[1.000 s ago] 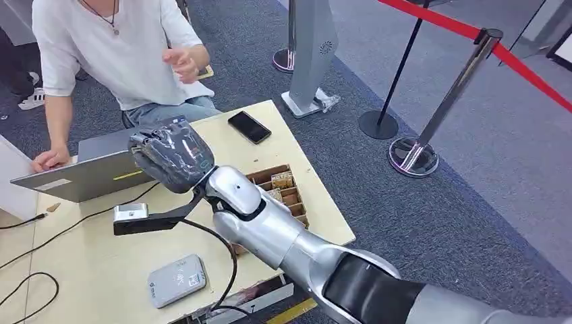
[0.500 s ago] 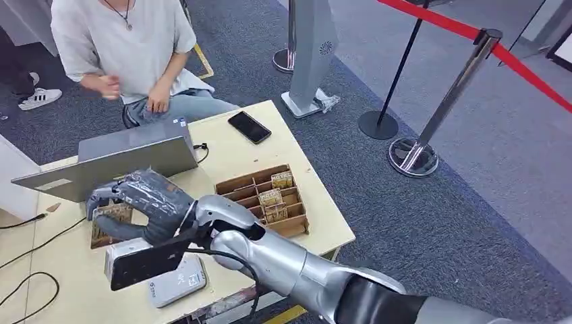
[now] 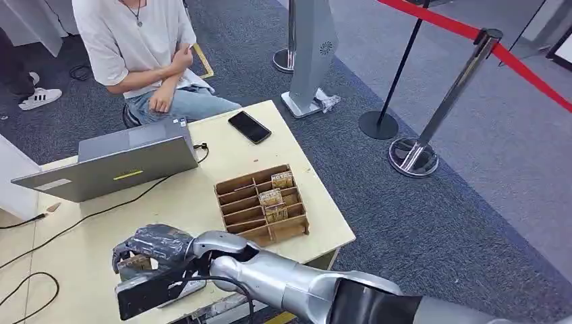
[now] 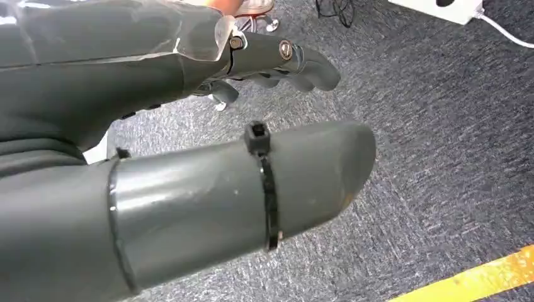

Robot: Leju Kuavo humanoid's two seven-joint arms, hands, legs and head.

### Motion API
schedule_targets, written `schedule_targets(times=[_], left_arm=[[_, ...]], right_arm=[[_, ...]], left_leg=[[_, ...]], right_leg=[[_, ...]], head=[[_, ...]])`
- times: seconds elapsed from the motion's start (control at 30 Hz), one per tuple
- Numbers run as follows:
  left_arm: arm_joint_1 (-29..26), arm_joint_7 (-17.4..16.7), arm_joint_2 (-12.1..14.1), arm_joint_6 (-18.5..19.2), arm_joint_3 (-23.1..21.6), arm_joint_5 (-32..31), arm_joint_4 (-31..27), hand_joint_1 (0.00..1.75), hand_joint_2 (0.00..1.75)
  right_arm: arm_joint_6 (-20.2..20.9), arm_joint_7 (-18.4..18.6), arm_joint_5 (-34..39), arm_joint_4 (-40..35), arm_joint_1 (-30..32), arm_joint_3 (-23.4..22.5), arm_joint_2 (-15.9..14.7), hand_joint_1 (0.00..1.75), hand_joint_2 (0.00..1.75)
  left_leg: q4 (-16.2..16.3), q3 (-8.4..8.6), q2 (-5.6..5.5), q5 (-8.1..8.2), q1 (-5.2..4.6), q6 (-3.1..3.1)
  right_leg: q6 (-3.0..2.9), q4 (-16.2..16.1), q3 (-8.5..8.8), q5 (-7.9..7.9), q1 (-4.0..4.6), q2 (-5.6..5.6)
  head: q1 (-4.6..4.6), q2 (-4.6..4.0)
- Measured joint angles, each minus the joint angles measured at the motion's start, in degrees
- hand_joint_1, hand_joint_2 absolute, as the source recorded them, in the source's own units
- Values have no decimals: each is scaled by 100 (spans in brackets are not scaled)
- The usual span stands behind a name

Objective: Pass the card to the sensor for recognition and then transmit it.

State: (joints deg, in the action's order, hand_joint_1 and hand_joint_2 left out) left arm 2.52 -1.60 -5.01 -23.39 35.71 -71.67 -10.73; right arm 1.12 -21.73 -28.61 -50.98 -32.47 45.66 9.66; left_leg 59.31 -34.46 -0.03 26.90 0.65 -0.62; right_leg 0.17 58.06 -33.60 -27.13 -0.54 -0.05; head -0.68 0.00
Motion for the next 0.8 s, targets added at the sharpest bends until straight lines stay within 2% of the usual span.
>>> schedule_targets(times=[0.37,0.8], left_arm=[[3,-55,-2,9,0,-76,0,0,0],[2,7,-2,15,0,-162,0,0,0]], right_arm=[[-400,127,-140,1329,-167,284,251,175,175],[-551,240,-125,1880,-217,304,275,175,175]], left_leg=[[0,0,0,0,0,0],[0,1,1,0,0,0]], right_leg=[[0,0,0,0,0,0],[0,0,-1,0,0,0]], head=[[2,0],[2,0]])
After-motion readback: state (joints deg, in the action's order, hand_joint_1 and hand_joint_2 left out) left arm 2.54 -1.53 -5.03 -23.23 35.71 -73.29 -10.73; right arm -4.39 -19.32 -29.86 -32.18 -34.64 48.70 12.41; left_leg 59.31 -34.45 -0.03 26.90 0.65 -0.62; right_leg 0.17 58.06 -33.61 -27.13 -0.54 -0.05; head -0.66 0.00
